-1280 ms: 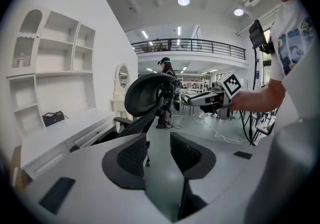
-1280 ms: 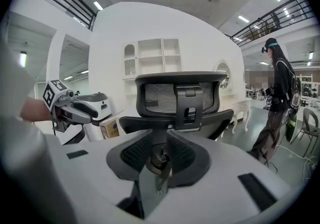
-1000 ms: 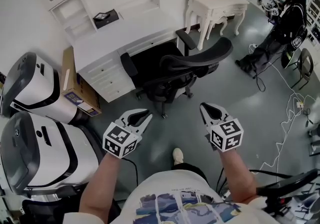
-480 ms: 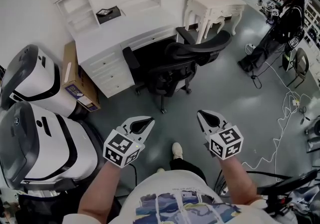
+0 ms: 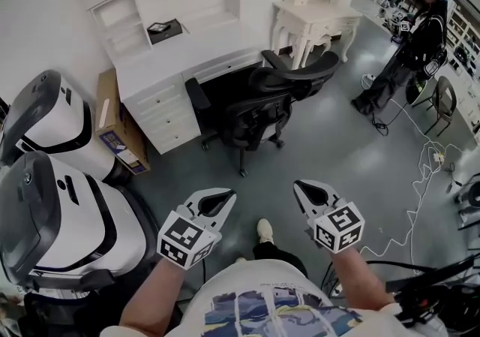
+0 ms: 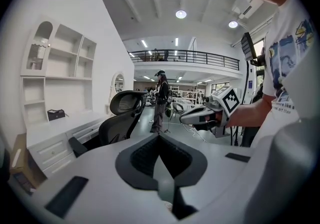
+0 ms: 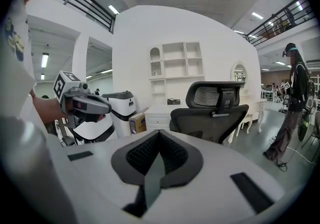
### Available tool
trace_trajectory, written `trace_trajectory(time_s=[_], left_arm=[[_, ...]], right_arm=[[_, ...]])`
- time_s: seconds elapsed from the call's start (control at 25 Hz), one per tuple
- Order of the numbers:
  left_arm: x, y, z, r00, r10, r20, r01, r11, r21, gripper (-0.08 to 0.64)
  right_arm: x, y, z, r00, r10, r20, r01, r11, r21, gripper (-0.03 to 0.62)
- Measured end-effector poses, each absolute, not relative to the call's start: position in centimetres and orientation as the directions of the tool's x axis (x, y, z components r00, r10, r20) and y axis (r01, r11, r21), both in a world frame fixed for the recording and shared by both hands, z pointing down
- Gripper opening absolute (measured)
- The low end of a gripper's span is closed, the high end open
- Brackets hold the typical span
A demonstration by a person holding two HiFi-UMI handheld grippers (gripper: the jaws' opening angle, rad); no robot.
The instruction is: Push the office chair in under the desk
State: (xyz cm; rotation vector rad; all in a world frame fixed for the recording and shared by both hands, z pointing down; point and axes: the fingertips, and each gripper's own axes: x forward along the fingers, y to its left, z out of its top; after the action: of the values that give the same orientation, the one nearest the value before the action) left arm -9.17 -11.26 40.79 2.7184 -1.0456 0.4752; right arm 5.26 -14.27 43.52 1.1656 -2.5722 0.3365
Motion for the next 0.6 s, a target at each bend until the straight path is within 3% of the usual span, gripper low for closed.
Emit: trace_trajectory(time_s=[0.6], left_arm=[[-11.2, -7.4, 41.1, 0.686, -0.638, 0.349, -0.697, -0.714, 0.064, 0.014]], right_arm=[[3.3, -10.1, 43.5, -0.643, -0.675, 0.362, -0.742, 0.667, -0.075, 0.025]])
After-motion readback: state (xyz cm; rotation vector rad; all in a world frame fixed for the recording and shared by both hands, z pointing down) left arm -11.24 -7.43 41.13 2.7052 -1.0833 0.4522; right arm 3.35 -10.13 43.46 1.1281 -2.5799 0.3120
